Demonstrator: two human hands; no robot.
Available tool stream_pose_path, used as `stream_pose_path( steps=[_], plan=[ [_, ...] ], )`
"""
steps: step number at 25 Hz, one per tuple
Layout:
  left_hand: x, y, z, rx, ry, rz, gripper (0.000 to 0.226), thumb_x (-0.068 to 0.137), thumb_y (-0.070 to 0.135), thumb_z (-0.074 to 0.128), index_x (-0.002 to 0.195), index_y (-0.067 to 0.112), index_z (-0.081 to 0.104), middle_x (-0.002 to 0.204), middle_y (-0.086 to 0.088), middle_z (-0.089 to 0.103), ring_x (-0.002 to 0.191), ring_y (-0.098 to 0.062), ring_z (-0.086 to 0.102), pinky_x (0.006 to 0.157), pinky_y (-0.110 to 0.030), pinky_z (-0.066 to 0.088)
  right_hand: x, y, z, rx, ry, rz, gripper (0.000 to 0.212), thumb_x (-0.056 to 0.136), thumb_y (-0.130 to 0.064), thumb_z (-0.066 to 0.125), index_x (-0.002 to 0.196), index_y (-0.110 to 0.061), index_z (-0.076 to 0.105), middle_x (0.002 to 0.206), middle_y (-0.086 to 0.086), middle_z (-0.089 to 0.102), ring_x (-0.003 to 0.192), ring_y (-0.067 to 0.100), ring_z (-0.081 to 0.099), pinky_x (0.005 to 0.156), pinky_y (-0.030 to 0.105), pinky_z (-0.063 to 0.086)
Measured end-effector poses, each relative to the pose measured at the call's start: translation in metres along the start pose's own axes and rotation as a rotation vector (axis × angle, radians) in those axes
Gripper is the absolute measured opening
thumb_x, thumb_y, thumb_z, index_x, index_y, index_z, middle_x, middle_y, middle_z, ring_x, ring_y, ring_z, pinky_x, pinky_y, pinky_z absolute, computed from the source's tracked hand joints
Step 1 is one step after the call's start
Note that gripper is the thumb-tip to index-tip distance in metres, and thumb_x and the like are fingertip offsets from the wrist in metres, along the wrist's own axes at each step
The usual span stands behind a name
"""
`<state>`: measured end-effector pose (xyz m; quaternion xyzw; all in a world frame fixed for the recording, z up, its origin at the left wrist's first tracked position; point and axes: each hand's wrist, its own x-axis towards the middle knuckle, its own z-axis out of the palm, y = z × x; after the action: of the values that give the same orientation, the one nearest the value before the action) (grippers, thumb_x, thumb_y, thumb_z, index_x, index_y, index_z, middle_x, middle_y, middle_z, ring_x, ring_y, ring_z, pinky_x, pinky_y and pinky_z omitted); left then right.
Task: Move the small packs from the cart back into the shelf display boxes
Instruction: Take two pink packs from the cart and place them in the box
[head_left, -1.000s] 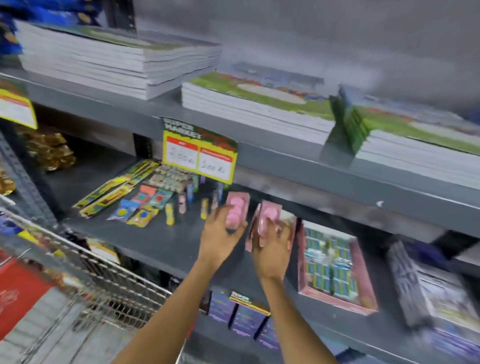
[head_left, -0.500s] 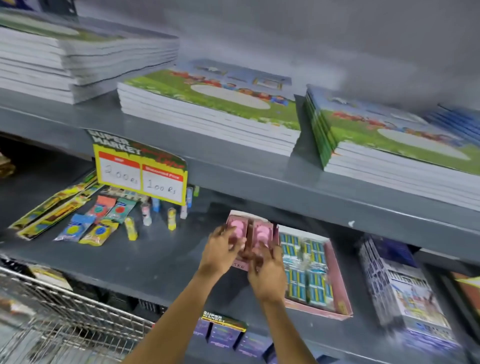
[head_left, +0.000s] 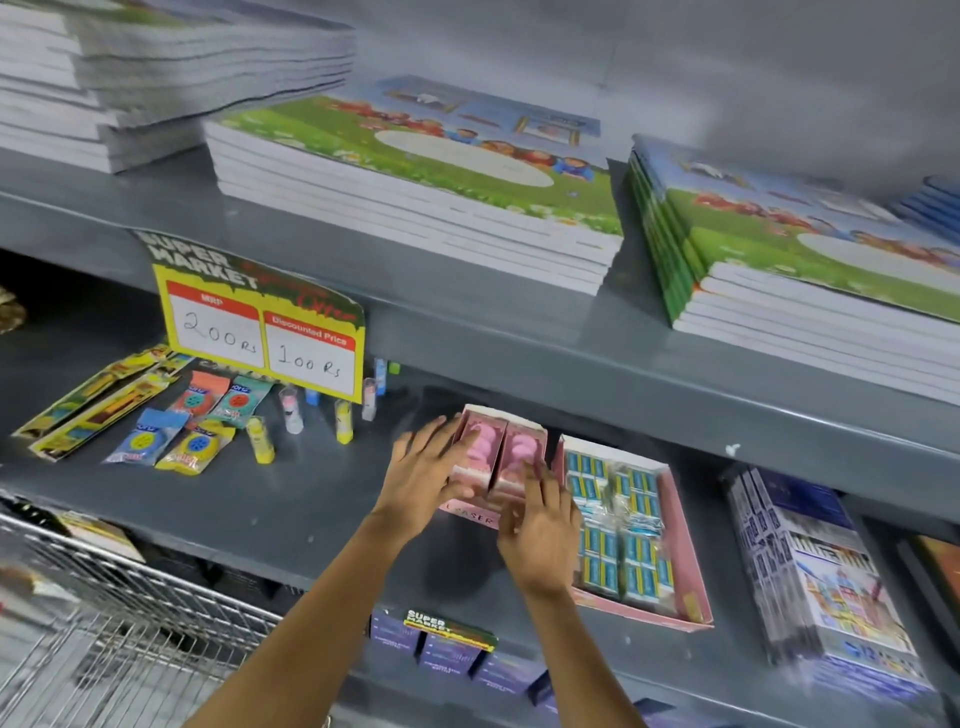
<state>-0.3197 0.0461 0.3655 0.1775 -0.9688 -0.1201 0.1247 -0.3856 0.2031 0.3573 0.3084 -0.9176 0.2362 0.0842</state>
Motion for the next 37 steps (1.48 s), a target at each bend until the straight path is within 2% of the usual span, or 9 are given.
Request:
stream_pose_path(
  steps=[7,10,12,14,16,21,27,30,37],
  plan=[
    [0.011,0.008,0.003,0.235,0.002,-0.075,0.072,0.085,0.034,0.062,0.144,0.032,0.02,0.156,0.001,0.021,0.145,-0.018,0.013,0.114,-0.038,0.018,0.013,0.011,0.0,-0.082,-0.108,-0.009,0.061,0.095,-0.018,0.049,0.146,-0.026,0.018,0.154,0.004,0.028,0.142,0.025,0.023,0.114,0.043,0.029],
    [0.0,0.013,-0.001,0.188,0.04,-0.017,0.067,0.075,0.047,0.069,0.134,0.025,0.046,0.143,-0.003,0.048,0.134,-0.021,0.043,0.101,-0.04,0.042,0.009,0.007,0.0,-0.047,-0.037,-0.036,0.058,0.094,-0.026,0.049,0.146,-0.019,0.022,0.154,0.007,0.029,0.142,0.028,0.024,0.114,0.045,0.029],
    [-0.012,0.016,0.003,0.192,0.067,0.017,0.055,0.084,0.055,0.049,0.128,0.023,0.054,0.134,-0.005,0.058,0.125,-0.022,0.053,0.092,-0.041,0.05,0.004,0.002,0.004,-0.03,0.003,-0.036,0.057,0.095,-0.03,0.048,0.145,-0.016,0.025,0.152,0.01,0.033,0.141,0.029,0.027,0.115,0.044,0.024],
    [-0.021,0.017,0.005,0.088,0.032,-0.035,0.064,0.091,0.058,0.014,0.133,0.024,0.049,0.141,-0.008,0.051,0.129,-0.027,0.048,0.097,-0.047,0.045,0.0,-0.002,0.009,-0.02,-0.014,-0.026,0.055,0.097,-0.033,0.042,0.146,-0.016,0.021,0.153,0.009,0.029,0.142,0.026,0.023,0.116,0.039,0.014],
    [-0.021,0.018,0.011,-0.005,0.043,-0.068,0.073,0.088,0.061,-0.002,0.138,0.028,0.039,0.149,-0.009,0.037,0.138,-0.031,0.034,0.105,-0.052,0.034,-0.002,-0.003,0.014,-0.015,-0.025,-0.023,0.054,0.099,-0.034,0.035,0.147,-0.017,0.016,0.155,0.007,0.024,0.143,0.024,0.02,0.116,0.037,0.013],
    [-0.014,0.016,0.022,-0.03,-0.029,-0.114,0.06,0.087,0.06,0.01,0.143,0.041,0.003,0.16,-0.001,0.0,0.147,-0.022,-0.004,0.117,-0.046,0.007,-0.002,-0.005,0.012,-0.05,0.015,-0.077,0.059,0.097,-0.043,0.009,0.145,-0.012,0.022,0.152,0.011,0.029,0.141,0.029,0.026,0.114,0.044,0.024],
    [-0.037,0.004,-0.011,0.031,0.15,-0.161,0.062,0.091,0.054,0.017,0.141,0.021,0.035,0.15,-0.011,0.035,0.137,-0.031,0.036,0.103,-0.049,0.039,-0.005,-0.034,0.014,-0.003,0.07,-0.077,0.051,0.096,-0.028,0.035,0.143,-0.01,0.03,0.15,0.014,0.033,0.139,0.033,0.031,0.111,0.048,0.031],
    [-0.058,-0.037,-0.035,-0.019,0.183,-0.3,0.067,0.09,0.058,0.008,0.144,0.023,0.028,0.155,-0.011,0.025,0.143,-0.029,0.024,0.107,-0.048,0.032,-0.008,-0.086,0.021,0.125,0.051,-0.219,0.046,0.093,-0.027,0.044,0.136,-0.01,0.042,0.147,0.016,0.039,0.135,0.035,0.037,0.108,0.051,0.036],
    [-0.22,-0.147,-0.032,-0.074,0.329,-0.885,0.05,0.097,0.045,0.028,0.144,0.027,0.027,0.157,-0.006,0.02,0.145,-0.022,0.014,0.113,-0.049,0.018,-0.091,-0.21,0.086,0.278,-0.187,-0.713,0.044,0.093,-0.032,0.038,0.13,-0.012,0.051,0.14,0.015,0.05,0.128,0.03,0.049,0.097,0.041,0.046]
  ],
)
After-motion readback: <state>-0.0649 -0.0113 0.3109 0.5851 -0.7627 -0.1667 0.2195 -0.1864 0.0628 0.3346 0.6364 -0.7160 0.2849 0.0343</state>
